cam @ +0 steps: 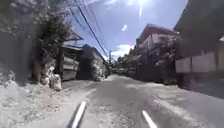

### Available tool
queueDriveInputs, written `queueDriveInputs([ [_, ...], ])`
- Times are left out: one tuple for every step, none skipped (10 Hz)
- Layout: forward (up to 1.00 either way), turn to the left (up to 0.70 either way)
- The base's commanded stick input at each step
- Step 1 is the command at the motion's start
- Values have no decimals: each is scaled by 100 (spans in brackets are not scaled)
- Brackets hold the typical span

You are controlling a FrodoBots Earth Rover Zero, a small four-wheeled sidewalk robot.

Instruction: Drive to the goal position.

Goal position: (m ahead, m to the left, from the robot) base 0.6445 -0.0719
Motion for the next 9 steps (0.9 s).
queueDriveInputs([
  [85,21],
  [85,11],
  [85,1],
  [85,-11],
  [85,-22],
  [85,-33],
  [85,-34],
  [85,-34],
  [85,-34],
])
